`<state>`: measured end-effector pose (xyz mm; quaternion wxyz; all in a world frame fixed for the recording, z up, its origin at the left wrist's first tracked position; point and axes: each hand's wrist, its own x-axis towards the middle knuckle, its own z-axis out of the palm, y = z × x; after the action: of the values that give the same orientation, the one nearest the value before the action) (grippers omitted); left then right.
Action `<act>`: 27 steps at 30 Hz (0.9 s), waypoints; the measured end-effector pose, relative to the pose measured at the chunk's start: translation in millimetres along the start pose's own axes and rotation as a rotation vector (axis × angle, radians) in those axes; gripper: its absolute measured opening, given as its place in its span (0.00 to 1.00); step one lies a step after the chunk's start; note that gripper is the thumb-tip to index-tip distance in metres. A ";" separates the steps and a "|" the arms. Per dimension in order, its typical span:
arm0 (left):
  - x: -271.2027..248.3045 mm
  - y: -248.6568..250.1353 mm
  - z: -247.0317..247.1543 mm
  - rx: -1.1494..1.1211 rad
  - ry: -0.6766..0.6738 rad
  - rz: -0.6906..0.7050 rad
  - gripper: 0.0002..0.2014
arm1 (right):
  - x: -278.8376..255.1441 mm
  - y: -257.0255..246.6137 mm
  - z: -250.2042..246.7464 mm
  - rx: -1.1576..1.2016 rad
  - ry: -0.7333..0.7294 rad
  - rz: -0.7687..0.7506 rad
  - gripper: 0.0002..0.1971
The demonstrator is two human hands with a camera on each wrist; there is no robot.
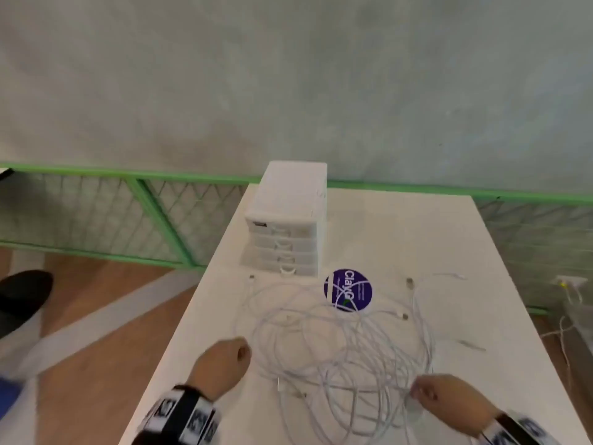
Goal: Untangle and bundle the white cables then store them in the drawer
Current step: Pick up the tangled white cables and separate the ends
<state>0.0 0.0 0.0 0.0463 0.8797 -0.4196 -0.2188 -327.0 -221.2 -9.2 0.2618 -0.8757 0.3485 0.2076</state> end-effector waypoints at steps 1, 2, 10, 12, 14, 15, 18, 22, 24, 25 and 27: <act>13.1 -0.8 -1.1 -0.077 0.063 -0.008 0.13 | 9.1 -4.7 -5.7 -0.004 0.012 -0.013 0.10; 21.1 -0.2 -5.8 -0.163 0.111 -0.020 0.12 | 15.1 -12.0 -12.2 0.010 0.035 0.005 0.08; 108.5 -0.4 -27.4 -0.320 0.227 -0.170 0.09 | 47.9 -56.5 -48.9 0.015 0.281 0.126 0.11; 130.7 -2.9 -29.1 -0.313 0.208 -0.232 0.10 | 53.7 -59.8 -56.1 0.075 0.319 0.164 0.09; 149.8 -5.5 -28.9 -0.315 0.168 -0.301 0.13 | 57.2 -57.7 -61.8 0.108 0.363 0.237 0.07; 158.6 -7.1 -27.9 -0.320 0.129 -0.325 0.16 | 58.0 -55.4 -64.2 0.107 0.368 0.272 0.07; 180.4 -20.7 -16.2 -0.302 0.021 -0.384 0.25 | 59.1 -45.5 -67.0 0.080 0.332 0.355 0.09; 185.2 -18.6 -10.3 -0.249 -0.021 -0.371 0.15 | 62.7 -21.1 -65.3 0.159 0.361 0.451 0.09; 187.1 -16.6 -9.2 -0.278 -0.007 -0.362 0.13 | 68.6 -4.8 -64.6 0.186 0.402 0.502 0.09; 188.6 -17.7 -9.3 -0.322 0.011 -0.365 0.12 | 73.0 3.5 -64.0 0.199 0.414 0.522 0.09; 188.6 -19.0 -11.8 -0.484 0.076 -0.370 0.11 | 84.6 18.2 -63.9 0.223 0.417 0.552 0.10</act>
<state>122.8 -132.0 -59.7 0.2296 0.9122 -0.1857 -0.2840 -271.8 -313.5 -11.5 0.2131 -0.7381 0.6383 0.0484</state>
